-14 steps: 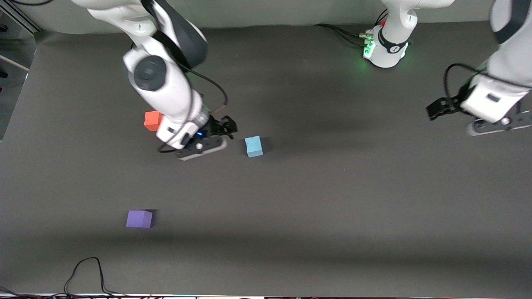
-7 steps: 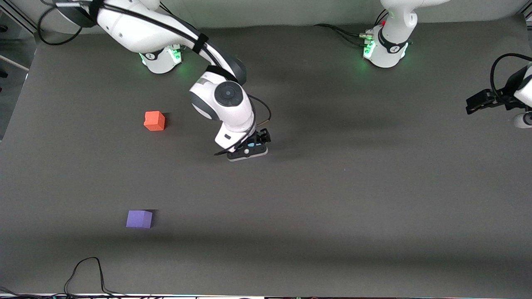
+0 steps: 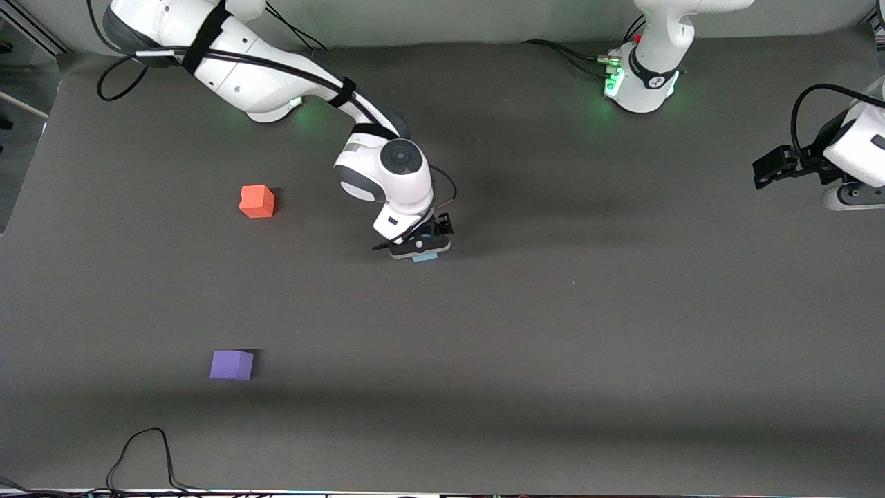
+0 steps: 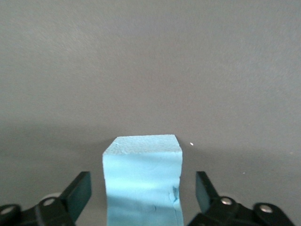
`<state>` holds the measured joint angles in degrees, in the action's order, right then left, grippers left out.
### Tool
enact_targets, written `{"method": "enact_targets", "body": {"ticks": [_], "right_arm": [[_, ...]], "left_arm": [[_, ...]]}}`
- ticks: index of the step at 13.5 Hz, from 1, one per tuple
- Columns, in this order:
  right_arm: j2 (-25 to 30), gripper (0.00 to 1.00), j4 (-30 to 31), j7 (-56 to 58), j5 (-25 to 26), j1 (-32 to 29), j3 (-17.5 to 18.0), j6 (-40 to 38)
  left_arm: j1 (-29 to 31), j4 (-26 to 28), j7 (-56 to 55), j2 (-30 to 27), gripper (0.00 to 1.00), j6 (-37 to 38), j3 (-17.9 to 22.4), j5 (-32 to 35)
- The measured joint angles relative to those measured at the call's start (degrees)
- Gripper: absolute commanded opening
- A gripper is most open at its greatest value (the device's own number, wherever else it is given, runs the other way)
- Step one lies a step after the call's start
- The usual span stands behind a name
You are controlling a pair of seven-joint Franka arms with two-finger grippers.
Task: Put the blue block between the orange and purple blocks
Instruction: 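Lower the right gripper onto the blue block while the left gripper withdraws, then grasp the blue block with the right gripper and carry it toward the orange block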
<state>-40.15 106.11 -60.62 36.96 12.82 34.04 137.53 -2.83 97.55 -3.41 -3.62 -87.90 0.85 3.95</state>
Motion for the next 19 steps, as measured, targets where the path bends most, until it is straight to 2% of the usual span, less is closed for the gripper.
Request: {"method": "enact_targets", "body": {"ticks": [1, 2, 3, 4, 8, 10, 11, 13, 15, 16, 17, 19], "right_arm": [[-0.54, 0.76, 0.09, -0.64, 0.43, -0.02, 0.0, 0.62], [-0.97, 0.54, 0.17, -0.96, 0.58, -0.02, 0.0, 1.12], [-1.18, 0.39, 0.21, -1.08, 0.63, -0.02, 0.0, 1.39], [-1.24, 0.35, 0.22, -1.15, 0.64, -0.03, 0.0, 1.53], [-0.97, 0.35, -0.21, -1.75, 0.64, -1.21, 0.17, 1.5], [0.92, 0.35, -0.92, -1.53, -0.48, -3.11, 0.67, -1.31], [2.64, 0.35, -1.27, 0.2, -3.0, -4.34, 1.1, -3.78], [7.99, 0.35, -1.83, 9.83, -12.82, -6.39, 0.47, -8.93], [14.78, 0.35, -1.87, 19.22, -20.75, -7.06, -3.99, -13.18], [20.0, 0.36, -1.48, 25.1, -24.81, -7.31, -9.02, -16.85], [22.24, 0.35, -0.84, 27.57, -26.62, -7.54, -11.35, -17.78], [26.5, 0.37, 1.85, 35.02, -30.82, -7.33, -18.49, -18.45]], "left_arm": [[-0.04, -0.08, 0.0, 0.0, 1.0, 0.26, 0.0, 0.0], [-0.06, -0.16, 0.0, 0.0, 1.0, 0.4, 0.0, 0.0], [-0.05, -0.24, 0.0, 0.0, 1.0, 0.55, 0.03, 0.0], [-0.05, -0.33, 0.0, 0.0, 1.0, 0.62, 0.08, 0.0], [-0.23, -0.51, 0.0, 0.12, 1.0, 0.63, 0.11, 0.0], [-0.63, -0.85, 0.0, 0.16, 1.0, 0.62, 0.03, -0.01], [-0.8, -1.22, 0.0, 0.2, 1.0, 0.62, -0.11, -0.01], [-0.87, -1.65, -0.01, 0.32, 1.0, 0.62, -0.16, -0.01], [-0.87, -1.72, -0.01, 0.52, 1.0, 0.63, -0.07, -0.01], [-0.86, -1.72, -0.04, 0.58, 1.0, 0.79, 0.01, -0.01], [-0.86, -1.72, -0.07, 0.58, 1.0, 0.85, 0.06, -0.01], [-0.83, -1.72, -0.12, 0.58, 1.0, 0.88, 0.21, -0.01]]}}
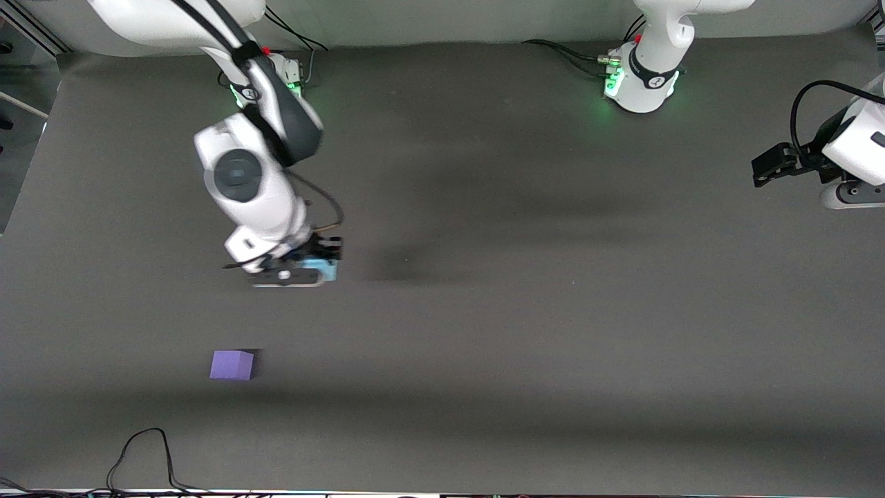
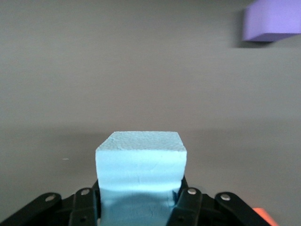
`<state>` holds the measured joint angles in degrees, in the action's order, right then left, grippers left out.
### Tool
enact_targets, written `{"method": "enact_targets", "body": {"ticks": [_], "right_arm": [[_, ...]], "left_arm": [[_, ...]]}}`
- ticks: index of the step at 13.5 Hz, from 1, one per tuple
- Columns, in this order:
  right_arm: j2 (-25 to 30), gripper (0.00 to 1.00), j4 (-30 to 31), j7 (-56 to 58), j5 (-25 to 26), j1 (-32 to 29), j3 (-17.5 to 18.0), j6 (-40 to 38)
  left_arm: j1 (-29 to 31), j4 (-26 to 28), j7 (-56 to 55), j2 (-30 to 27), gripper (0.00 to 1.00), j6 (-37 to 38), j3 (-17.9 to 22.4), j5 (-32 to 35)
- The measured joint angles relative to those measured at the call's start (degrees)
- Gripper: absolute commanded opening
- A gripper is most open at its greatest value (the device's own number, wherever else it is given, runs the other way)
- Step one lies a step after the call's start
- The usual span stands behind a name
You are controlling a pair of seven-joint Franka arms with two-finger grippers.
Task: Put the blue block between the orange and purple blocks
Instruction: 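Grasp the blue block with the right gripper and carry it toward the orange block, then lower the blue block between the orange and purple blocks, open the right gripper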
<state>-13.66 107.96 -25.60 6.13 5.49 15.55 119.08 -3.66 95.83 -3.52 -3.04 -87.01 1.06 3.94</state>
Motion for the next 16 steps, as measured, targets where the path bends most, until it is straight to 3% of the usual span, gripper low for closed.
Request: {"method": "enact_targets", "body": {"ticks": [1, 3, 5, 9, 16], "right_arm": [[2.26, 0.38, 2.45, 7.77, -2.11, -0.25, -6.44, 0.07], [2.68, 0.38, 5.39, 14.91, -2.73, -0.45, -12.0, 2.77], [1.57, 0.38, 11.21, 20.71, -3.23, -0.62, -16.37, 11.44], [-4.76, 0.38, 18.89, 21.99, -3.3, -0.33, -17.12, 27.41], [-8.39, 0.41, 18.8, 21.99, -3.3, -0.27, -17.39, 31.13]], "left_arm": [[0.01, 0.0, -0.01, 0.0, 1.0, 0.29, 0.09, 0.0], [0.01, -0.01, 0.0, 0.0, 1.0, 0.96, 0.22, 0.0], [0.02, -0.01, 0.01, 0.0, 1.0, 1.05, 0.29, 0.0], [0.02, -0.03, 0.02, 0.01, 1.0, 1.36, 0.31, 0.0], [0.02, -0.3, 0.03, 0.07, 1.0, 1.97, 0.29, 0.0]]}}
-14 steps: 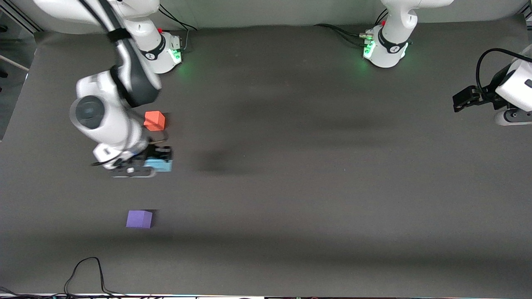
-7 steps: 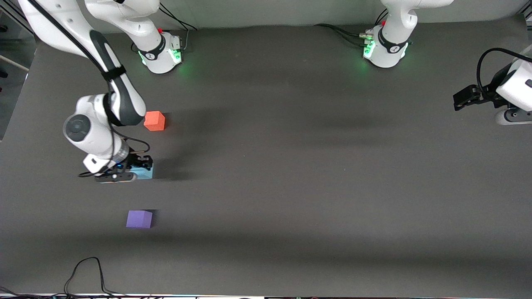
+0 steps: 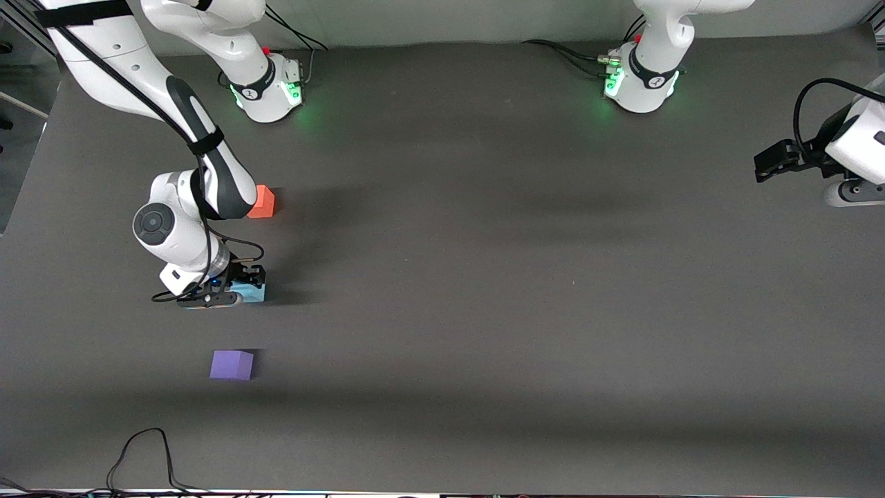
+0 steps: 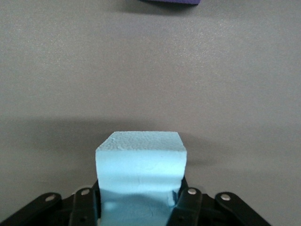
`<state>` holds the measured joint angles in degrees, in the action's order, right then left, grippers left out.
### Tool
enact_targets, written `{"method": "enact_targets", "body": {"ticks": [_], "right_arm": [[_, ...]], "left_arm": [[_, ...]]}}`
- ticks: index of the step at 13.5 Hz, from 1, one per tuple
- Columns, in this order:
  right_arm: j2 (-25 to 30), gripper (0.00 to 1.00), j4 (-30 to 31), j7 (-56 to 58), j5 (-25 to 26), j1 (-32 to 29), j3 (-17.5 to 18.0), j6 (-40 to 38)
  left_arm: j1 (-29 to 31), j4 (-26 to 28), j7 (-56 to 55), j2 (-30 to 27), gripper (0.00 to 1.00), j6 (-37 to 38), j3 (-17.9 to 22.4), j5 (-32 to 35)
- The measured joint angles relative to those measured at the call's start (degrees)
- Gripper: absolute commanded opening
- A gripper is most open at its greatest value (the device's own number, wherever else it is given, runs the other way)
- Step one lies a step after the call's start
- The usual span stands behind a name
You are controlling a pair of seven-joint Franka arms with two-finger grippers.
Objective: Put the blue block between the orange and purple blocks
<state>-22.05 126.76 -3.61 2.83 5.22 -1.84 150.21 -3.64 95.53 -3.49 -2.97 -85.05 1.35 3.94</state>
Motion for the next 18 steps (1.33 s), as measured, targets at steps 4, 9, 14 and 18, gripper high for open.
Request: {"method": "enact_targets", "body": {"ticks": [4, 9, 14, 18], "right_arm": [[-1.12, 0.61, 0.0, 0.0, 0.0, 0.01, 0.0, 0.71], [-1.27, 1.0, -0.21, 0.0, 0.0, 0.02, 0.0, 1.08], [7.71, 1.0, -1.91, 0.0, -0.01, -0.02, -0.11, -6.86], [23.16, 1.0, -3.51, 0.0, -0.2, -0.05, -0.21, -22.53]], "left_arm": [[-0.02, -0.01, 0.01, 0.05, 1.0, 0.0, -0.07, 0.0], [-0.31, -0.13, 0.01, 0.4, 1.0, 0.0, -0.2, 0.0], [-0.43, -1.43, 0.02, 1.34, 1.0, 0.15, -0.2, 0.0], [-0.44, -1.88, 0.02, 1.55, 1.0, 0.2, -0.2, 0.0]]}}
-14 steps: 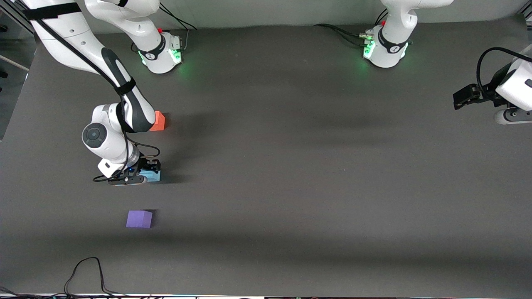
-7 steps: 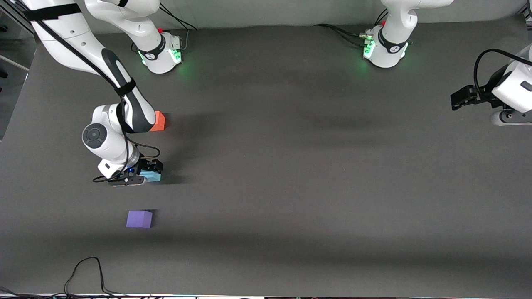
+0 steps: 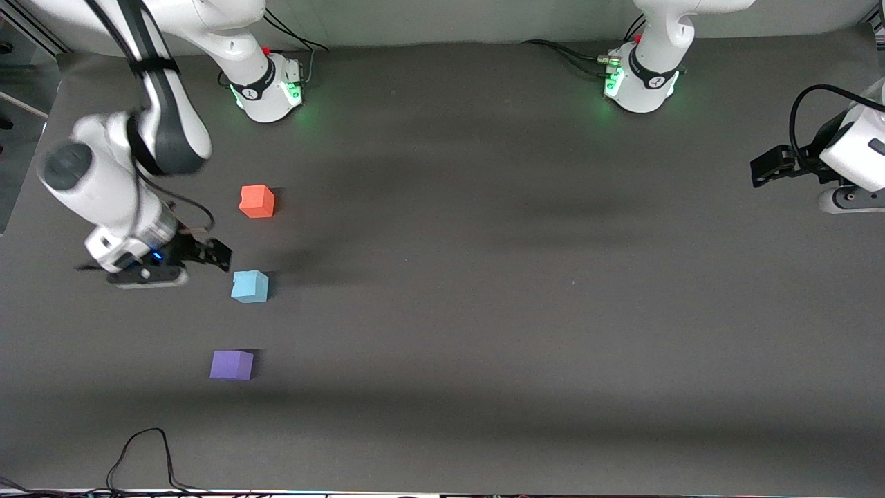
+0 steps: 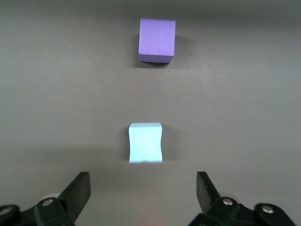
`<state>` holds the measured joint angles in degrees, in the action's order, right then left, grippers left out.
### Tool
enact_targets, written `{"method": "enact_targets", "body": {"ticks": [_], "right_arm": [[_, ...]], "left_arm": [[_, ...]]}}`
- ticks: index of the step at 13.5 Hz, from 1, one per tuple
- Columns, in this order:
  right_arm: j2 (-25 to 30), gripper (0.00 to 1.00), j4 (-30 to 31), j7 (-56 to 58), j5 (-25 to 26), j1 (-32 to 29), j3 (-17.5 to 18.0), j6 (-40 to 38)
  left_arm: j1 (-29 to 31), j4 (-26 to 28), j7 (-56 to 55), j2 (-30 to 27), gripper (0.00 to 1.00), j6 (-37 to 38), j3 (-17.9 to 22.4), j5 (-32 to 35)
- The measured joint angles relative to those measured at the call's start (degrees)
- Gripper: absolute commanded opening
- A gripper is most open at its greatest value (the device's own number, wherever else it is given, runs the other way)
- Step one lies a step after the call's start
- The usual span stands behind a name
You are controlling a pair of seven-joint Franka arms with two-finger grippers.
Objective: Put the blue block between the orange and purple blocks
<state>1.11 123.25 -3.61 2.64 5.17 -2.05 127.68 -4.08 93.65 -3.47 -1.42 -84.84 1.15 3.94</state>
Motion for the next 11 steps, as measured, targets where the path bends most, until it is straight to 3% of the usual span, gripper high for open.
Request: {"method": "enact_targets", "body": {"ticks": [3, 7, 11], "right_arm": [[7.57, 1.0, -4.01, 0.0, -2.57, -0.44, -0.41, -13.01], [10.3, 1.0, -13.55, 0.01, -3.7, -0.56, -1.4, -27.64], [10.0, 1.0, -16.9, 0.03, -3.8, -0.56, -1.45, -31.26]], "left_arm": [[0.0, -0.32, 0.0, 0.02, 1.0, 0.09, 0.0, 0.0], [0.01, -1.21, -0.06, 0.02, 1.0, 0.21, 0.12, 0.07], [0.29, -2.73, -0.06, 0.02, 1.0, 2.3, 0.36, 0.08]]}}
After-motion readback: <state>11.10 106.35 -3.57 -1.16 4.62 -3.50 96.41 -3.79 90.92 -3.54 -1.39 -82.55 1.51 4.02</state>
